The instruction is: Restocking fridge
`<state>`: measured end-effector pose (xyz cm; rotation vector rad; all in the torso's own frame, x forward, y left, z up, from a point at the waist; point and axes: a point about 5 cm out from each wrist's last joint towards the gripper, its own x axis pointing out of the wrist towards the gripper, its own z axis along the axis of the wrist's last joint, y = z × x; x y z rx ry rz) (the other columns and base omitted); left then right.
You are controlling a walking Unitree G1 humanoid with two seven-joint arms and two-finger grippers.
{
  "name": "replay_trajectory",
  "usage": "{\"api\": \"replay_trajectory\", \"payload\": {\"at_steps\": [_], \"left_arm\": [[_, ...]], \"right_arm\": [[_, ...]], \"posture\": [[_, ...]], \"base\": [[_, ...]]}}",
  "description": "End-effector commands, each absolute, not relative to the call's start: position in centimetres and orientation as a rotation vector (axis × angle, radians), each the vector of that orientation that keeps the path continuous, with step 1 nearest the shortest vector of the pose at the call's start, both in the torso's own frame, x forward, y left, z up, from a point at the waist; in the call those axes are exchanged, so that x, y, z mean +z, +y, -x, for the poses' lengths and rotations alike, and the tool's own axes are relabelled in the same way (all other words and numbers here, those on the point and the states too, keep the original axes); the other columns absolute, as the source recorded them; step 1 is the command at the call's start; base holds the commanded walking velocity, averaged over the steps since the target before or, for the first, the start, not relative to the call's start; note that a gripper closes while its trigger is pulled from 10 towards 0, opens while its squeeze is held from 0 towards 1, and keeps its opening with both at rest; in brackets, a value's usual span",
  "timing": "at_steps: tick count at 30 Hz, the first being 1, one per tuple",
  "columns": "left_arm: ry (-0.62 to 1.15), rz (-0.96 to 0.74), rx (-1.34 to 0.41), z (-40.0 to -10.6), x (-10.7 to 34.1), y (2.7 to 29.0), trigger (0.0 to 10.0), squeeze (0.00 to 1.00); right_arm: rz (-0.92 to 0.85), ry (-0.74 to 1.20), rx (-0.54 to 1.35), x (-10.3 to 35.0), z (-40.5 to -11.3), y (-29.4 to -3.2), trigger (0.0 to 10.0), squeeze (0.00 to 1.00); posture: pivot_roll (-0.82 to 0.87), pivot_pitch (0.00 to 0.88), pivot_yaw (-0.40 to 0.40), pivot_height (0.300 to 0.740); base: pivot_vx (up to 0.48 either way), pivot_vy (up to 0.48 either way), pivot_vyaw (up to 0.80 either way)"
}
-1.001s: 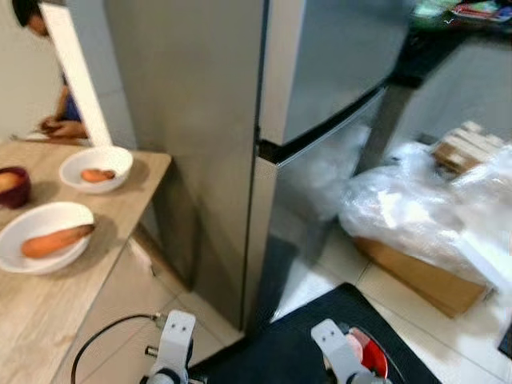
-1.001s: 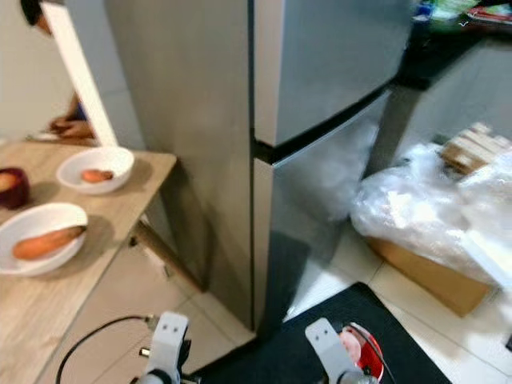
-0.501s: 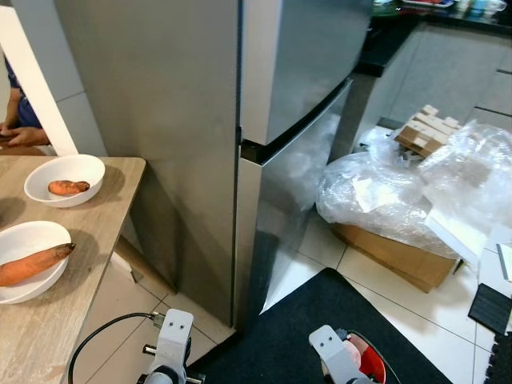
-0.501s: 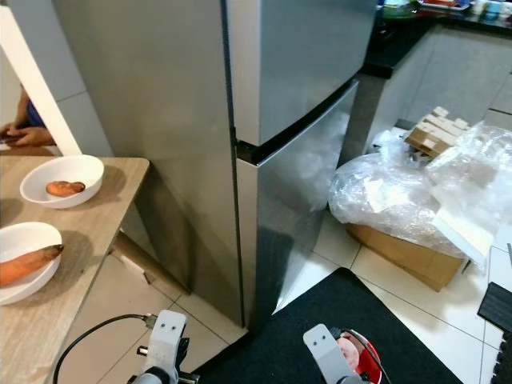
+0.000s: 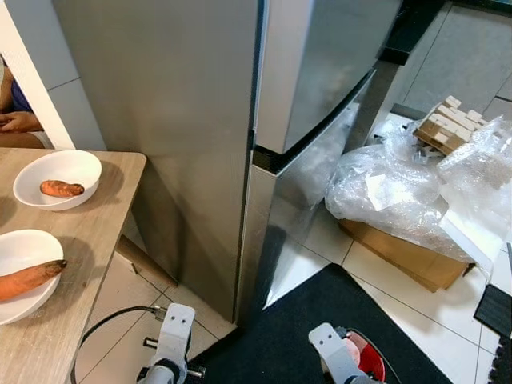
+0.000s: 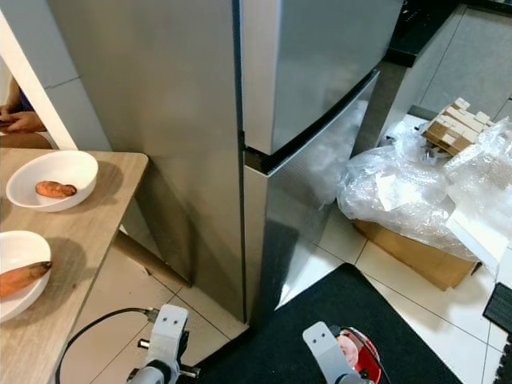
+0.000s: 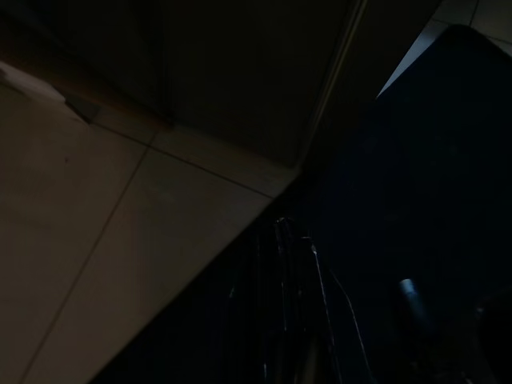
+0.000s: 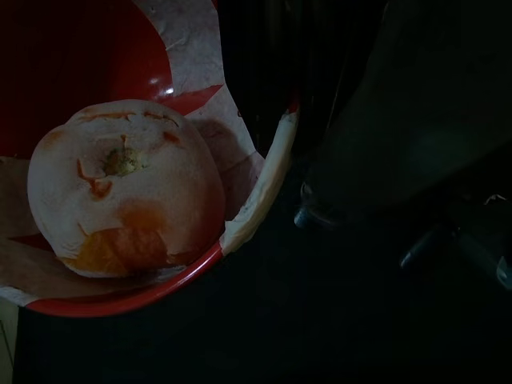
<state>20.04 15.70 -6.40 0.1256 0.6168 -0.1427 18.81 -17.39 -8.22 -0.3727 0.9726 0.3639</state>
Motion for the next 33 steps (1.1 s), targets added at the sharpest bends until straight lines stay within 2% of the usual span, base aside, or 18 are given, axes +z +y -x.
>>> {"api": "replay_trajectory", "payload": {"at_steps": [1, 15, 18, 26, 27, 28, 33], "left_arm": [[0.617, -0.132, -0.138, -20.0, -6.4, 15.8, 10.0, 0.0], [0.334, -0.108, -0.187, -24.4, -2.2, 15.8, 10.0, 0.0], [0.247, -0.091, -0.248, -25.5, -0.5, 16.5, 10.0, 0.0], [0.23, -0.191, -0.443, -25.7, 0.5, 17.4, 10.0, 0.0], [0.227, -0.21, -0.447, -25.7, 0.7, 17.9, 1.1, 0.0], [0.219, -0.198, -0.444, -25.8, 0.9, 18.1, 0.0, 0.0], [0.203, -0.163, -0.458, -26.0, 1.4, 18.4, 0.0, 0.0]], "right_arm": [[0.381, 0.956, 0.339, -7.9, -19.2, -18.0, 10.0, 0.0], [0.384, 0.956, 0.33, -7.8, -19.3, -18.3, 10.0, 0.0], [0.385, 0.957, 0.328, -7.8, -19.3, -18.5, 10.0, 0.0], [0.385, 0.958, 0.328, -7.8, -19.3, -18.4, 10.0, 0.0], [0.384, 0.958, 0.328, -7.9, -19.3, -18.4, 10.0, 0.0], [0.384, 0.958, 0.329, -7.9, -19.3, -18.4, 10.0, 0.0], [0.388, 0.962, 0.332, -7.9, -19.2, -18.5, 10.0, 0.0]], "posture": [[-0.09, 0.061, -0.049, 0.7], [-0.1, 0.059, -0.051, 0.7], [-0.1, 0.06, -0.051, 0.7], [-0.1, 0.062, -0.049, 0.7], [-0.1, 0.062, -0.05, 0.7], [-0.1, 0.062, -0.052, 0.7], [-0.1, 0.061, -0.056, 0.7]], "base": [[0.0, 0.0, 0.0], [0.0, 0.0, 0.0], [0.0, 0.0, 0.0], [0.0, 0.0, 0.0], [0.0, 0.0, 0.0], [0.0, 0.0, 0.0], [0.0, 0.0, 0.0]]}}
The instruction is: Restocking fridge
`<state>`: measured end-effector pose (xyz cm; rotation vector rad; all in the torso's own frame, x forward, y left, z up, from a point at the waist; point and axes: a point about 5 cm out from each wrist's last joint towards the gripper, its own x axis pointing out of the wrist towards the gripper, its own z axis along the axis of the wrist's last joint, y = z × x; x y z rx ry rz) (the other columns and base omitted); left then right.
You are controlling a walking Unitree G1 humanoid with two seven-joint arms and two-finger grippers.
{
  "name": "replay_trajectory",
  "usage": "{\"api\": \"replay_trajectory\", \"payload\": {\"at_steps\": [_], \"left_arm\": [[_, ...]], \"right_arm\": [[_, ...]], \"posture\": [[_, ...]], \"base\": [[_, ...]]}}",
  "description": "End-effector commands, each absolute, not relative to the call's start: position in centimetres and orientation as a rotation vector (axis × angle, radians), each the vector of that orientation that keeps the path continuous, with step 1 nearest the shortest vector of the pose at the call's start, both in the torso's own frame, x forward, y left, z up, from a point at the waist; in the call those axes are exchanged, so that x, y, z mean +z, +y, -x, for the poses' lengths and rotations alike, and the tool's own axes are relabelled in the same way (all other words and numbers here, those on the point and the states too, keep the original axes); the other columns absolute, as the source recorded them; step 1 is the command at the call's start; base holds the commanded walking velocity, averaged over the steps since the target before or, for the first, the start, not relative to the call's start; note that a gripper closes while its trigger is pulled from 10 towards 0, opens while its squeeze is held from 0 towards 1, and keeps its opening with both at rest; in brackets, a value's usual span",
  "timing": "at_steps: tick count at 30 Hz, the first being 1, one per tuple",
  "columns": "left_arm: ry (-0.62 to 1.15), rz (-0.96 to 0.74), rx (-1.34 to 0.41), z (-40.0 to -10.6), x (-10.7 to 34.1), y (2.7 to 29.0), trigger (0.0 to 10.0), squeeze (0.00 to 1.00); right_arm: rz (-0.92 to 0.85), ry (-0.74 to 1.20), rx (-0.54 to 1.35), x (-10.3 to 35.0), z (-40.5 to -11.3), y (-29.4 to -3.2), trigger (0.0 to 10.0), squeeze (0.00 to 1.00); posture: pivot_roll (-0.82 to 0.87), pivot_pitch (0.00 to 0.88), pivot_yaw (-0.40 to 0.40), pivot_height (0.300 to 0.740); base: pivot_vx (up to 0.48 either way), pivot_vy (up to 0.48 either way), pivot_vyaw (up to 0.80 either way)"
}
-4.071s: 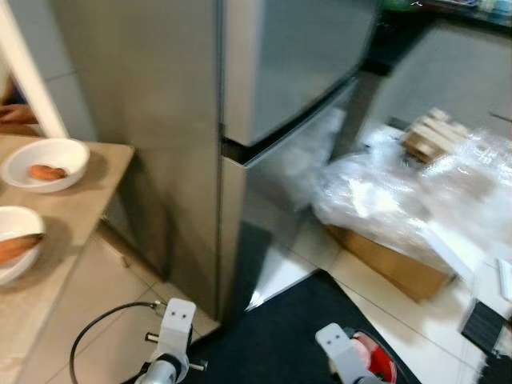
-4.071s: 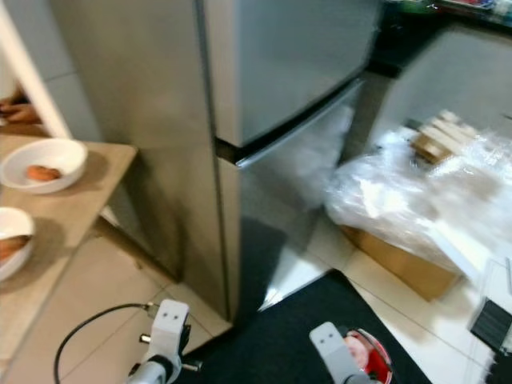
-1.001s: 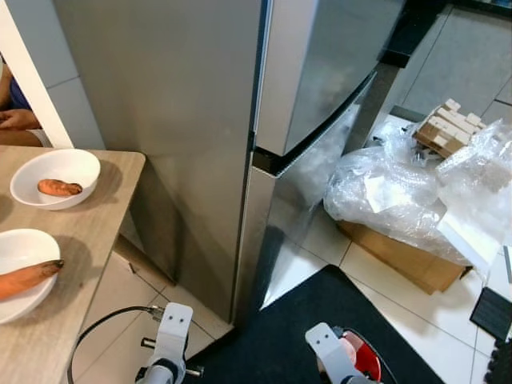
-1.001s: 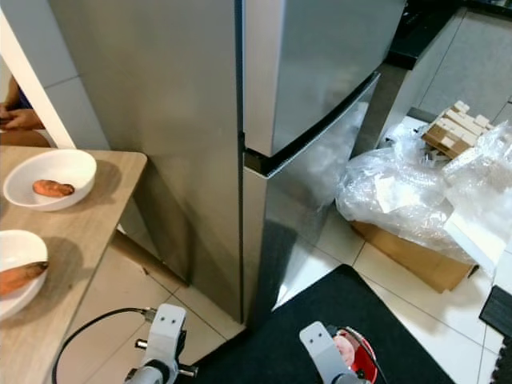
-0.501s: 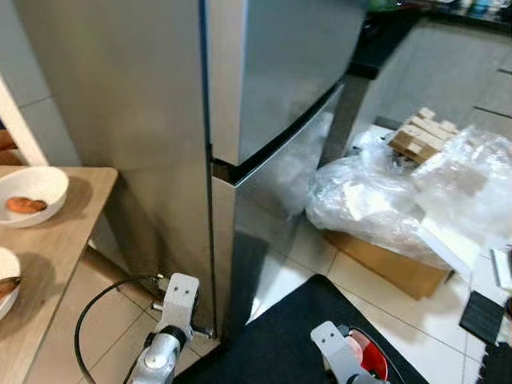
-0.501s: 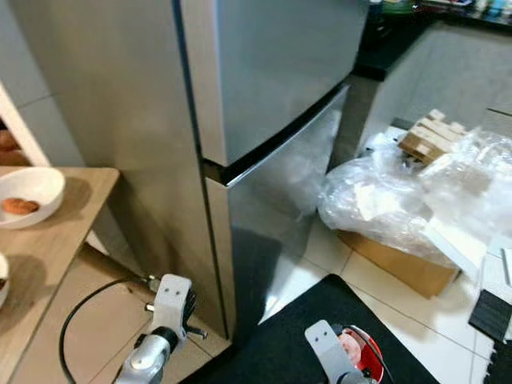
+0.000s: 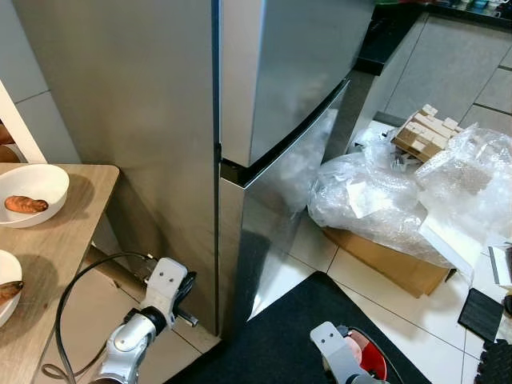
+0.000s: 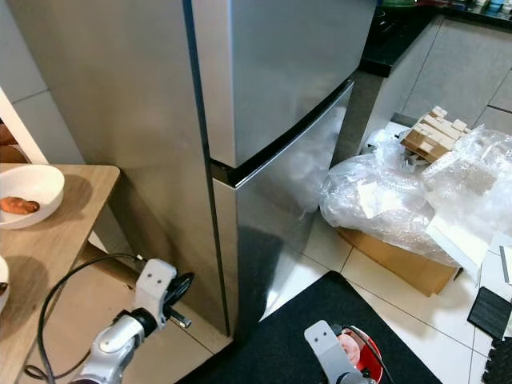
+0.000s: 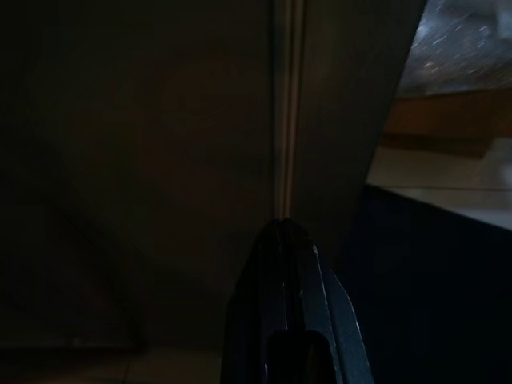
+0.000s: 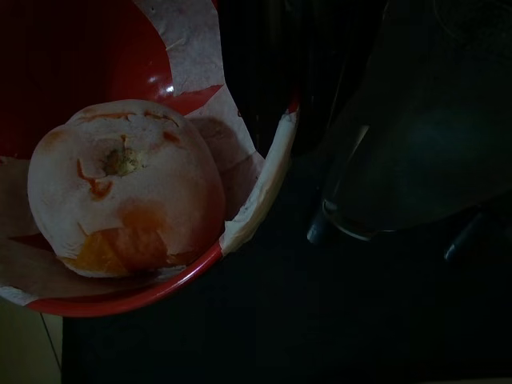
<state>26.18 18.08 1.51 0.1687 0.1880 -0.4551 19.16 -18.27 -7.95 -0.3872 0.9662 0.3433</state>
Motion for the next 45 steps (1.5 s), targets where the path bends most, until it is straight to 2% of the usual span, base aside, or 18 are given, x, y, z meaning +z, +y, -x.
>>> {"api": "replay_trajectory", "payload": {"at_steps": [1, 8, 9, 10, 11, 12, 13, 15, 16, 24, 32, 45], "left_arm": [[0.201, -0.154, -0.462, -26.0, 1.4, 18.3, 0.0, 0.0], [0.157, -0.081, -0.548, -27.0, 2.3, 15.7, 0.0, 0.0], [0.155, -0.074, -0.586, -27.0, 2.4, 14.9, 1.8, 0.0], [0.155, -0.073, -0.597, -27.0, 2.4, 14.8, 1.8, 0.0], [0.154, -0.079, -0.616, -26.9, 2.5, 14.4, 6.8, 0.0], [0.153, -0.082, -0.627, -26.9, 2.5, 14.1, 6.8, 0.0], [0.153, -0.084, -0.639, -27.0, 2.5, 13.9, 9.4, 0.0], [0.152, -0.084, -0.647, -27.0, 2.5, 13.7, 9.4, 0.0], [0.155, -0.085, -0.66, -27.1, 2.6, 13.5, 10.0, 0.0], [0.137, -0.183, -0.675, -28.0, 3.2, 12.5, 10.0, 0.0], [0.126, -0.26, -0.507, -29.4, 3.8, 14.2, 10.0, 0.0], [0.173, -0.286, -0.372, -29.7, 3.3, 15.9, 10.0, 0.0]], "right_arm": [[0.388, 0.962, 0.332, -7.9, -19.2, -18.5, 10.0, 0.0], [0.405, 0.971, 0.33, -7.9, -19.0, -19.3, 10.0, 0.0], [0.409, 0.974, 0.327, -7.9, -19.0, -19.5, 10.0, 0.0], [0.41, 0.974, 0.326, -7.9, -18.9, -19.6, 10.0, 0.0], [0.41, 0.973, 0.324, -7.8, -19.0, -19.6, 10.0, 0.0], [0.41, 0.972, 0.323, -7.8, -19.0, -19.6, 10.0, 0.0], [0.41, 0.971, 0.322, -7.8, -19.0, -19.6, 10.0, 0.0], [0.41, 0.97, 0.321, -7.8, -19.0, -19.6, 10.0, 0.0], [0.41, 0.969, 0.319, -7.8, -19.1, -19.6, 10.0, 0.0], [0.41, 0.977, 0.303, -7.8, -18.9, -20.0, 10.0, 0.0], [0.406, 0.988, 0.287, -7.9, -18.5, -20.5, 10.0, 0.0], [0.402, 0.988, 0.287, -8.0, -18.5, -20.5, 10.0, 0.0]], "posture": [[-0.1, 0.061, -0.056, 0.7], [-0.09, 0.055, -0.077, 0.7], [-0.1, 0.053, -0.078, 0.7], [-0.1, 0.053, -0.078, 0.7], [-0.1, 0.051, -0.074, 0.7], [-0.1, 0.051, -0.074, 0.7], [-0.1, 0.049, -0.072, 0.7], [-0.1, 0.049, -0.072, 0.7], [-0.11, 0.047, -0.07, 0.7], [-0.11, 0.042, -0.068, 0.7], [-0.11, 0.042, -0.064, 0.7], [-0.12, 0.055, -0.075, 0.7]], "base": [[0.0, 0.0, 0.0], [0.0, 0.0, 0.0], [0.0, 0.0, 0.0], [0.0, 0.0, 0.0], [0.0, 0.0, 0.0], [0.0, 0.0, 0.0], [0.0, 0.0, 0.0], [0.0, 0.0, 0.0], [0.0, 0.0, 0.0], [0.0, 0.0, 0.0], [0.0, 0.0, 0.0], [0.0, 0.0, 0.0]]}}
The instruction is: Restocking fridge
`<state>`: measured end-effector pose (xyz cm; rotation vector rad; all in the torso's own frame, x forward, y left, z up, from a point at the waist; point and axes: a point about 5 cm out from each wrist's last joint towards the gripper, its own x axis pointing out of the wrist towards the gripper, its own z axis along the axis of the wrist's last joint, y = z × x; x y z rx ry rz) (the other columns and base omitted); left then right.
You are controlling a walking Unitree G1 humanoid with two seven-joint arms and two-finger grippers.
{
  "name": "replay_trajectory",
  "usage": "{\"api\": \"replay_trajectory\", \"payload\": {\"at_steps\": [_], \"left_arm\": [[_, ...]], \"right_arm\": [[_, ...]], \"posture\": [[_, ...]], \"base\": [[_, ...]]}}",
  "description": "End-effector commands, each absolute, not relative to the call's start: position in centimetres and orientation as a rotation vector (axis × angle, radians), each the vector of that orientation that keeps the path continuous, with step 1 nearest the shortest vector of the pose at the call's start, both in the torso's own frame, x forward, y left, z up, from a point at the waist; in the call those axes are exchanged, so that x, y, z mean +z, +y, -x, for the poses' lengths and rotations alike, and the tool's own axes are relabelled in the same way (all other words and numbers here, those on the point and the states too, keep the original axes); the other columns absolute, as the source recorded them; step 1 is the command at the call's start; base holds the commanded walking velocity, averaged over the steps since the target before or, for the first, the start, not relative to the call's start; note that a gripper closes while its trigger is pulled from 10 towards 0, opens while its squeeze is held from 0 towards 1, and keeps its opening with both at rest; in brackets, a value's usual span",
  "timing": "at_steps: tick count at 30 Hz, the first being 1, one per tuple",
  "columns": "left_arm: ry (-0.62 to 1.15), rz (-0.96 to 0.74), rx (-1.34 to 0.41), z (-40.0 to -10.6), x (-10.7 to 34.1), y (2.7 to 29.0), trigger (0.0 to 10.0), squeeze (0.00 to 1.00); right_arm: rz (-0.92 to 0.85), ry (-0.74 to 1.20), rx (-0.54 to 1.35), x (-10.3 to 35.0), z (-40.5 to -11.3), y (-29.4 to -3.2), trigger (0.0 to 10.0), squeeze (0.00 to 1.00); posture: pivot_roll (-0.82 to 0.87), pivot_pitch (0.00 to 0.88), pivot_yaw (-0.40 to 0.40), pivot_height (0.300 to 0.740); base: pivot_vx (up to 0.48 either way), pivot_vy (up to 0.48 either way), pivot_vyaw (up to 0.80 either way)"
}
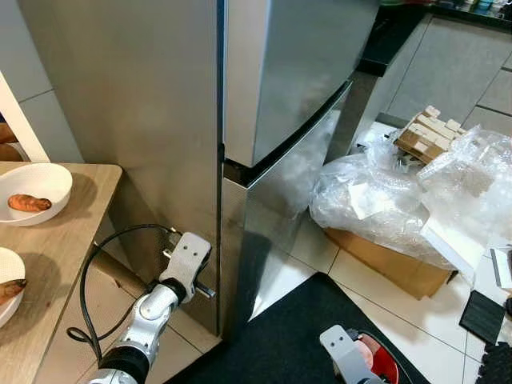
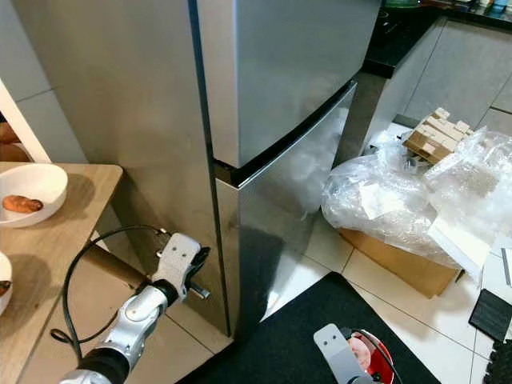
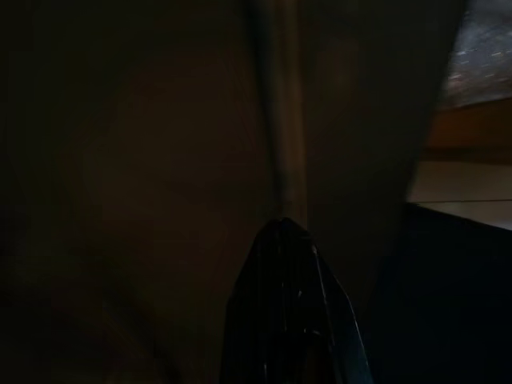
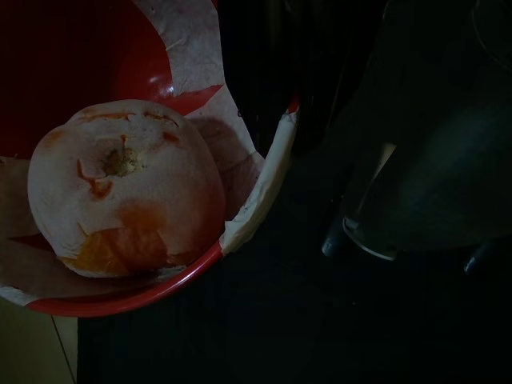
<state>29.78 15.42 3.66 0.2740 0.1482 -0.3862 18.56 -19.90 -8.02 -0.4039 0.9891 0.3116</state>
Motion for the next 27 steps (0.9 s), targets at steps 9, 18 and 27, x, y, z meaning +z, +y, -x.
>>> {"api": "replay_trajectory", "payload": {"at_steps": [9, 18, 27], "left_arm": [[0.164, -0.162, -0.327, -30.5, 3.7, 14.1, 10.0, 0.0], [0.156, -0.111, -0.393, -30.8, 4.0, 11.5, 10.0, 0.0], [0.139, -0.099, -0.428, -31.0, 4.3, 10.5, 10.0, 0.0]], "right_arm": [[0.408, 0.991, 0.284, -7.9, -18.5, -20.9, 10.0, 0.0], [0.402, 0.993, 0.276, -8.0, -18.3, -20.9, 10.0, 0.0], [0.399, 0.997, 0.272, -8.1, -18.0, -21.0, 10.0, 0.0]], "posture": [[-0.12, 0.059, -0.078, 0.7], [-0.13, 0.062, -0.069, 0.7], [-0.14, 0.065, -0.062, 0.7]], "base": [[0.0, 0.0, 0.0], [0.0, 0.0, 0.0], [0.0, 0.0, 0.0]]}}
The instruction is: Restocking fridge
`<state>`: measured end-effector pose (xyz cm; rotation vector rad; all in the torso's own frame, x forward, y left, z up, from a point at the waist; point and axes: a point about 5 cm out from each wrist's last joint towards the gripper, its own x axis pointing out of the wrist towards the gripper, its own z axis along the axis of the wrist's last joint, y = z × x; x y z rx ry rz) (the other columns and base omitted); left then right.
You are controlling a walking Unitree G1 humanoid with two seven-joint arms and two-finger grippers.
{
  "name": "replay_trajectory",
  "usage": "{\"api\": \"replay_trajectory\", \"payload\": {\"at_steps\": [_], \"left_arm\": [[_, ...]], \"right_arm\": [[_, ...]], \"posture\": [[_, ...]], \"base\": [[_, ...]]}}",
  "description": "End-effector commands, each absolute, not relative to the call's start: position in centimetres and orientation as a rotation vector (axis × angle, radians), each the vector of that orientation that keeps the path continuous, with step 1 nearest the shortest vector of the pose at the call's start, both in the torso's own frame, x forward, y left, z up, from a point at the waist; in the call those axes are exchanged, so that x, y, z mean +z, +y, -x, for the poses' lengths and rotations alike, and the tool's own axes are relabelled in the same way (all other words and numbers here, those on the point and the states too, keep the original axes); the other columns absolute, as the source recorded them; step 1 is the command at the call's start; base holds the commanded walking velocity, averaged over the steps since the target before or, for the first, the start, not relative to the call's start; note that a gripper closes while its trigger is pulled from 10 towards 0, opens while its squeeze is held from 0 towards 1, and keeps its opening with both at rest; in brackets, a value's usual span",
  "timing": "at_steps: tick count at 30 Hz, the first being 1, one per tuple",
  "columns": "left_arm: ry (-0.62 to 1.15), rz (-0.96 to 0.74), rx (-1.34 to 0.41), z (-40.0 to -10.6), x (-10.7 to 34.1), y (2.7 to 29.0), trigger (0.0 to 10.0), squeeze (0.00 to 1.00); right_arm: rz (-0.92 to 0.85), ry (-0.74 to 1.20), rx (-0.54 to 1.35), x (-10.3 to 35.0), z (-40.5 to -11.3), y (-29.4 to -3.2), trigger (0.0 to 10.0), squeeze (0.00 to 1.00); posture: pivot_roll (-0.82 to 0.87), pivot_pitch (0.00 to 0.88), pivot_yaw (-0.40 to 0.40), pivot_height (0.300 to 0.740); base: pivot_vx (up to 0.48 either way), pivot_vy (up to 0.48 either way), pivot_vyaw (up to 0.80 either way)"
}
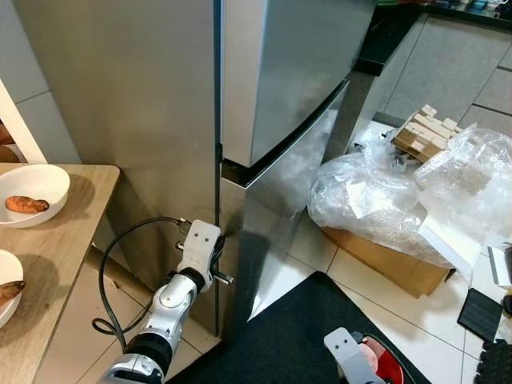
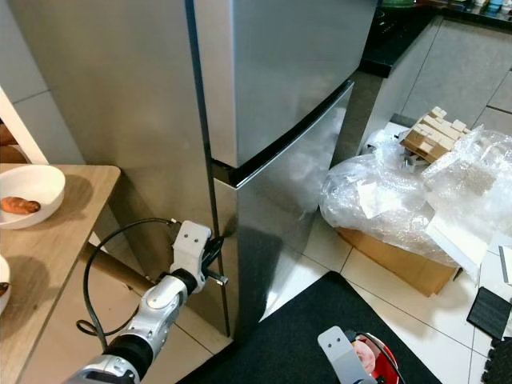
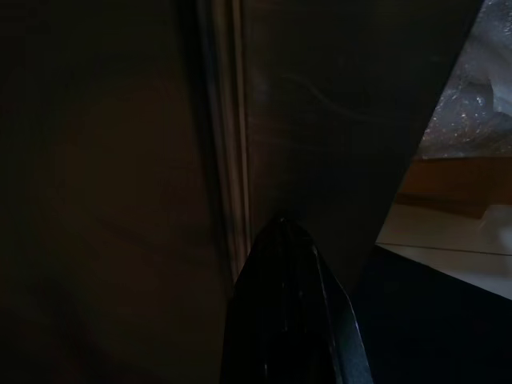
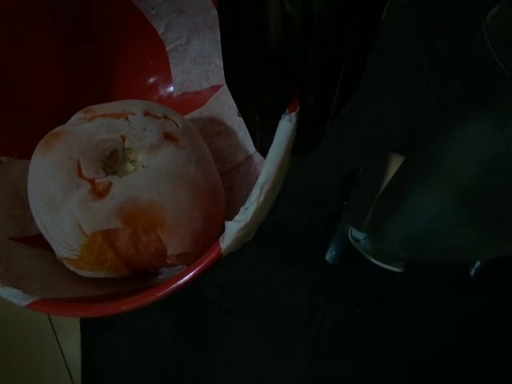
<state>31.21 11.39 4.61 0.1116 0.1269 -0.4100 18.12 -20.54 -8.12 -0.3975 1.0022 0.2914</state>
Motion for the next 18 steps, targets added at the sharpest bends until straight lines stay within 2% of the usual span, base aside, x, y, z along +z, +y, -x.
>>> {"api": "replay_trajectory", "payload": {"at_steps": [1, 6, 7, 13, 18], "left_arm": [[0.147, -0.115, -0.405, -31.2, 4.3, 10.9, 10.0, 0.0], [0.156, -0.178, -0.365, -31.5, 4.3, 12.1, 10.0, 0.0], [0.164, -0.217, -0.306, -31.8, 4.5, 13.6, 10.0, 0.0], [0.153, -0.245, -0.226, -32.5, 5.3, 15.8, 10.0, 0.0], [0.138, -0.239, -0.221, -32.7, 5.7, 16.1, 10.0, 0.0]], "right_arm": [[0.398, 0.996, 0.271, -8.1, -18.1, -21.0, 10.0, 0.0], [0.397, 0.995, 0.27, -8.0, -18.1, -21.0, 10.0, 0.0], [0.396, 0.994, 0.27, -8.0, -18.1, -21.0, 10.0, 0.0], [0.396, 0.989, 0.27, -7.9, -18.2, -21.1, 10.0, 0.0], [0.396, 0.988, 0.27, -7.9, -18.3, -21.1, 10.0, 0.0]], "posture": [[-0.14, 0.065, -0.062, 0.7], [-0.14, 0.073, -0.061, 0.7], [-0.14, 0.078, -0.061, 0.7], [-0.14, 0.089, -0.066, 0.7], [-0.14, 0.093, -0.069, 0.7]], "base": [[0.0, 0.0, 0.0], [0.0, 0.0, 0.0], [0.0, 0.0, 0.0], [0.0, 0.0, 0.0], [0.0, 0.0, 0.0]]}}
